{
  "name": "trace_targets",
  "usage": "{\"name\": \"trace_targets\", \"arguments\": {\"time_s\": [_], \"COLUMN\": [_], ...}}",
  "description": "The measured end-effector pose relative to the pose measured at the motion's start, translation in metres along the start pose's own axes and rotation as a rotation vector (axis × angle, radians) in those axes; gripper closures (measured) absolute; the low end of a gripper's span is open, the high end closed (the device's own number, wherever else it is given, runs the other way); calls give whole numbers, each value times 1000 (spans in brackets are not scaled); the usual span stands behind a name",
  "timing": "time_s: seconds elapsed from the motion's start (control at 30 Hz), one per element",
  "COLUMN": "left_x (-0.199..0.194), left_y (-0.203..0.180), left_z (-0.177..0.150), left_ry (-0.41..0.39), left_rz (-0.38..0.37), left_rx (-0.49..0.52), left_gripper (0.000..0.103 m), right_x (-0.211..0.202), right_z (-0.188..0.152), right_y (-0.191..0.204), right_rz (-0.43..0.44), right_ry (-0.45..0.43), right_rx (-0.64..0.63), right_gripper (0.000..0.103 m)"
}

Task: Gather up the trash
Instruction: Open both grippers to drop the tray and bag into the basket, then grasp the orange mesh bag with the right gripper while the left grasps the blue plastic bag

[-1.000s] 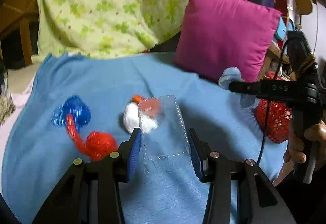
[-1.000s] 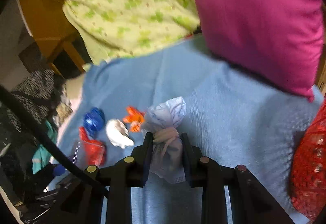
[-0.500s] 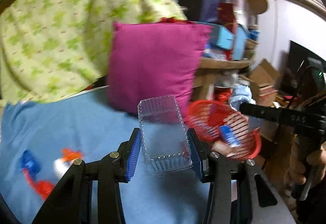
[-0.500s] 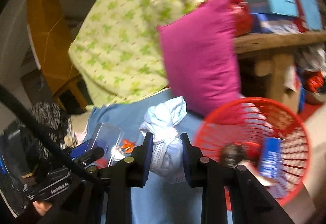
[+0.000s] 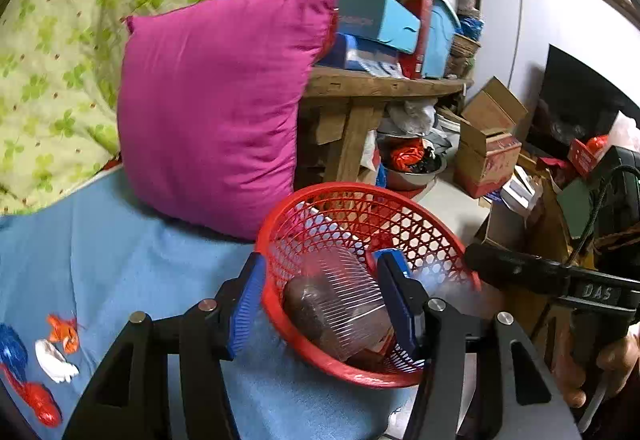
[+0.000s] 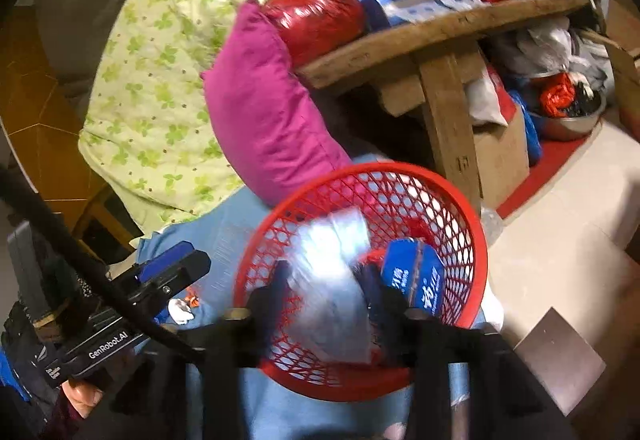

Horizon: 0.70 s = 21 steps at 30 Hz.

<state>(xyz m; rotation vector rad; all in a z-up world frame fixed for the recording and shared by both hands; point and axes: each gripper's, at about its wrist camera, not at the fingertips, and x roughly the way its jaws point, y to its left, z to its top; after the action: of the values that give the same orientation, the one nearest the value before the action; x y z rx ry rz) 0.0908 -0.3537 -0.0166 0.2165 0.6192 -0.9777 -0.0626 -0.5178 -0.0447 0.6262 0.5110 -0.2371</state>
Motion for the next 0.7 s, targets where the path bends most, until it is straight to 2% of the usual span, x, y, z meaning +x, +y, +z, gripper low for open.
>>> {"name": "trace_targets", "arguments": {"time_s": [0.1,0.2,0.3,0.4,0.47,0.6,0.7], "left_x": [-11,-36,-69,-106,-131,-171,-189], "left_y": [18,46,85,140,182,252,292], "left_z": [-11,-31,-64,-102,-126,-168,-189], "left_ry": [-4,-28,-43,-48,-42,-28,-25], "left_rz": [10,52,127,223,305,511,569], "left_rx": [-38,-82,-124,-205,-276,-375,-460], "left_gripper": [44,42,41,40,41,41,41], "right_x": [-2,-8,-17,-20,-16,14,48], "right_z": [-5,-4,-4,-6,-9,-25,-43], "right_y": [-2,11,40,77,106,163,197], "right_rz": [10,10,43,113,170,259,305], "right_ry": [-41,-88,-132,-154,-141,-55,35], "right_rx": [7,-27,-91,-168,-219,-300,-322], "right_gripper": [30,30,30,30,30,30,30]}}
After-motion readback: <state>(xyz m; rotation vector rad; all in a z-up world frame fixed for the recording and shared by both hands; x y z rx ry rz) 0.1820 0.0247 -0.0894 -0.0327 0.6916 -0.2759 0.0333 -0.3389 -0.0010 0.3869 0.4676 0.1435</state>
